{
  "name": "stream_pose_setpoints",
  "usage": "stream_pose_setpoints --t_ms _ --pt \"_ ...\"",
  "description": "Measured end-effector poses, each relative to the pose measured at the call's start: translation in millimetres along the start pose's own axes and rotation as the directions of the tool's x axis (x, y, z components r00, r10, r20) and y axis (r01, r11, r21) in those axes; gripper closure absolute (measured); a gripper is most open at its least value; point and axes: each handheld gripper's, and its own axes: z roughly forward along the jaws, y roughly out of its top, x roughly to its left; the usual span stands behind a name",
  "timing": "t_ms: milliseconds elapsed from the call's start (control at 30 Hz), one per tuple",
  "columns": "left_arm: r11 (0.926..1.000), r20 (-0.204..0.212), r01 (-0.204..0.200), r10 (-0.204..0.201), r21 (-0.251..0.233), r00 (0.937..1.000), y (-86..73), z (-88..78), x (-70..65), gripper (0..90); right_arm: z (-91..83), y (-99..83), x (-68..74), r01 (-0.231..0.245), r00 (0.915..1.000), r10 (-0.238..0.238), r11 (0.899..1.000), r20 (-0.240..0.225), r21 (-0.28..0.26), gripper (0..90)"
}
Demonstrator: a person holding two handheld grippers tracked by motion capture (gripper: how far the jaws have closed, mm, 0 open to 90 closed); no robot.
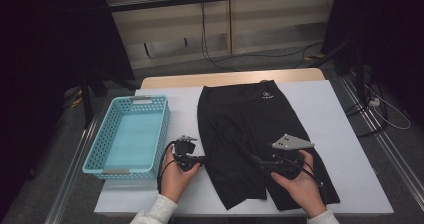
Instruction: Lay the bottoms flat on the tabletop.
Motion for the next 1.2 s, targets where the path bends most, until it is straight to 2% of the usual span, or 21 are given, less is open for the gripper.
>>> stream_pose_setpoints --t_ms 200,267,400,467,533,633,933,1033,1067,1200 --pt "0.9995 -0.013 0.031 -0.031 0.004 0.9995 1.0 -12.5 16.4 89.4 2.8 -1.6 1.7 0.007 0.9999 -0.007 1.000 -0.012 0.018 32.2" --pt "0.9998 -0.041 0.021 -0.022 -0.004 0.9989 1.3 -16.3 19.9 89.3 3.5 -1.6 2.7 0.012 0.9999 -0.012 1.000 -0.012 0.024 31.9" --pt "0.9990 -0.055 0.042 -0.042 -0.013 0.9976 2.1 -21.4 28.6 89.4 3.7 -2.1 3.9 0.021 0.9996 -0.020 0.999 -0.018 0.026 31.8" --pt "0.9988 -0.043 0.047 -0.048 -0.014 0.9979 1.7 -22.0 29.7 89.2 4.0 -2.6 4.4 0.021 0.9996 -0.020 0.999 -0.020 0.028 31.8" --pt "0.9996 -0.051 0.026 -0.027 -0.015 0.9983 1.3 -21.5 30.1 87.5 4.5 -2.8 5.4 0.024 0.9995 -0.023 0.999 -0.023 0.032 31.8" --pt "0.9996 -0.047 0.024 -0.024 -0.012 0.9986 1.1 -21.2 29.1 86.9 5.8 -3.3 7.3 0.038 0.9989 -0.037 0.998 -0.029 0.040 31.8" --pt "0.9994 -0.060 0.031 -0.031 -0.013 0.9977 1.7 -23.7 31.5 89.0 8.4 -4.2 12.3 0.066 0.9969 -0.063 0.996 -0.047 0.057 31.8" --pt "0.9994 -0.062 0.031 -0.032 -0.017 0.9976 1.8 -24.7 32.2 89.0 9.3 -4.4 14.6 0.055 0.9974 -0.051 0.996 -0.051 0.073 32.7" --pt "0.9994 -0.064 0.031 -0.032 -0.016 0.9974 1.7 -24.6 32.4 88.9 9.9 -4.6 15.9 0.056 0.9972 -0.052 0.995 -0.055 0.078 33.4" --pt "0.9995 -0.062 0.027 -0.028 -0.016 0.9977 1.8 -23.6 31.8 88.8 15.2 -6.6 25.2 0.087 0.9930 -0.078 0.991 -0.089 0.100 45.3"
